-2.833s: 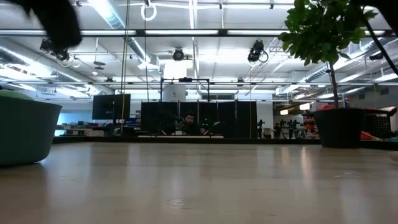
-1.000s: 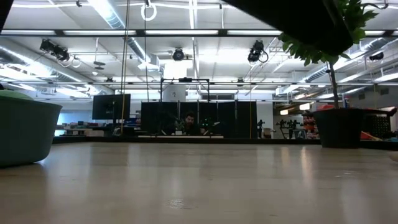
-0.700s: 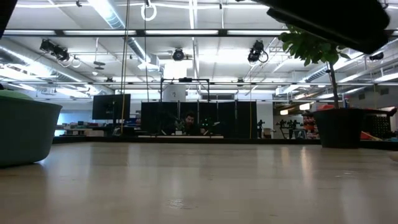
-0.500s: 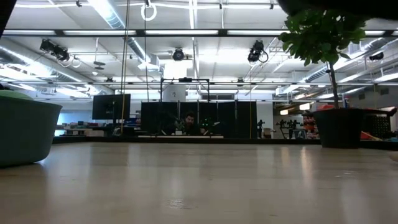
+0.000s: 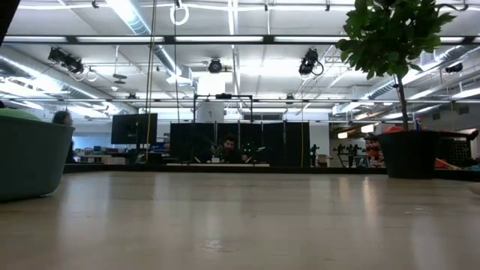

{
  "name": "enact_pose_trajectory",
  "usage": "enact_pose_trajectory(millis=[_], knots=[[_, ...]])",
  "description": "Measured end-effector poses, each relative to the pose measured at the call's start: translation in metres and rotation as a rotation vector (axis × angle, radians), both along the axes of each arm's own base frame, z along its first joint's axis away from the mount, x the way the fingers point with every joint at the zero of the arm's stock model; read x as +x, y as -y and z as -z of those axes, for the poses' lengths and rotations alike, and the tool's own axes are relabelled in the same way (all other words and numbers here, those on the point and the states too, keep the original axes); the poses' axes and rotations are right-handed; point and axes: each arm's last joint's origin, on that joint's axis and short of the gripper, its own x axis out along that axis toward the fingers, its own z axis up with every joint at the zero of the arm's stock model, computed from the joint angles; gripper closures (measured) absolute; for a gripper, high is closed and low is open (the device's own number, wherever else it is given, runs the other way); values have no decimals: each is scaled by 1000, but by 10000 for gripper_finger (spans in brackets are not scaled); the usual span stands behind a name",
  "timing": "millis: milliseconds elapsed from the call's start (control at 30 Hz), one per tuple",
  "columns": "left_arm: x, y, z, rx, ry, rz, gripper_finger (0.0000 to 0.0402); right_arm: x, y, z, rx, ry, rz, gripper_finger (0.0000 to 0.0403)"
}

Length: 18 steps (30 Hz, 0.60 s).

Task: Pick and placing Produce into tupperware
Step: Put the yellow pineapple into the blue bin

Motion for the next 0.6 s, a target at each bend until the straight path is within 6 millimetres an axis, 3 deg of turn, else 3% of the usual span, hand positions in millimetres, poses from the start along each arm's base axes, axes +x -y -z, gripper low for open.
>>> enact_pose_trajectory(millis=[200, 600], knots=[[-1, 8, 14, 56, 16, 71, 161, 0, 0, 0, -1, -1, -1, 183], [11, -5, 35, 81, -13, 74, 129, 0, 0, 0, -5, -2, -5, 183]])
